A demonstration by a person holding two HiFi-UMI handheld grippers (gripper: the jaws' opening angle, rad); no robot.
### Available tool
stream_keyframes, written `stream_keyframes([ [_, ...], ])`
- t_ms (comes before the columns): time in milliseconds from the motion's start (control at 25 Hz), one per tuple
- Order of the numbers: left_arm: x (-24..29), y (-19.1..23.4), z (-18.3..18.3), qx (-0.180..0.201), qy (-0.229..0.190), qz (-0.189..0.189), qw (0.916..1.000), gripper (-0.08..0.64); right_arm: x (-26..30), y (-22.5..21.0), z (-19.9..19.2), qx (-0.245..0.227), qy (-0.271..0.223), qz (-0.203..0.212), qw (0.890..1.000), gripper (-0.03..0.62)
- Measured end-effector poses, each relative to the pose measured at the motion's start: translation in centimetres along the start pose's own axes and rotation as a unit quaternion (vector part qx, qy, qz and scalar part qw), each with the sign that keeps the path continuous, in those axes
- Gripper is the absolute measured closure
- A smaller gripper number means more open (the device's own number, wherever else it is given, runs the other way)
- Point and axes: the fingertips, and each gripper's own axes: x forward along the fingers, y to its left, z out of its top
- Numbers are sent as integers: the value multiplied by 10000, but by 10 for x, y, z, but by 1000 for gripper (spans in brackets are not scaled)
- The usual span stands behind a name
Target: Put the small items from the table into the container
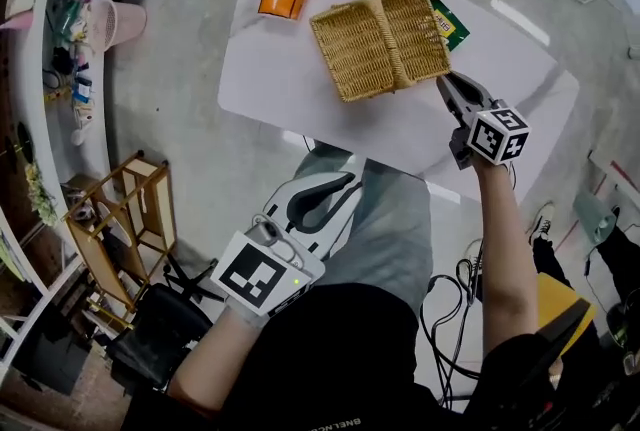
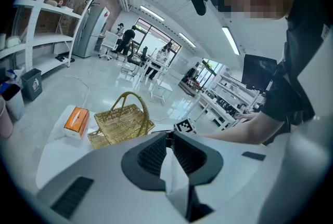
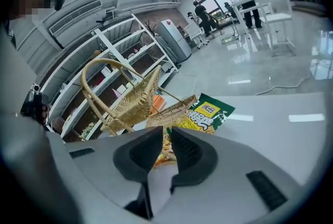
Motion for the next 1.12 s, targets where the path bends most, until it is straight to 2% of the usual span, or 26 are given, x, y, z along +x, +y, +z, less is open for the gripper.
stream_keyframes([
  [240,5,-15,25,449,-86,-398,9982,515,-46,18,28,-150,-521,-343,9979,554],
  [480,14,-30,55,813,-107,-753,9938,515,-92,56,64,-293,-1074,-530,9924,554],
  [760,21,-62,86,1404,-30,-1316,9813,515,-161,117,115,-436,-2007,-779,9756,554],
  [960,23,-92,107,1686,-37,-1634,9720,515,-212,160,145,-648,-2460,-1003,9619,554],
  [1120,20,-123,114,1856,-116,-2088,9601,515,-250,194,161,-800,-2783,-1190,9497,554],
])
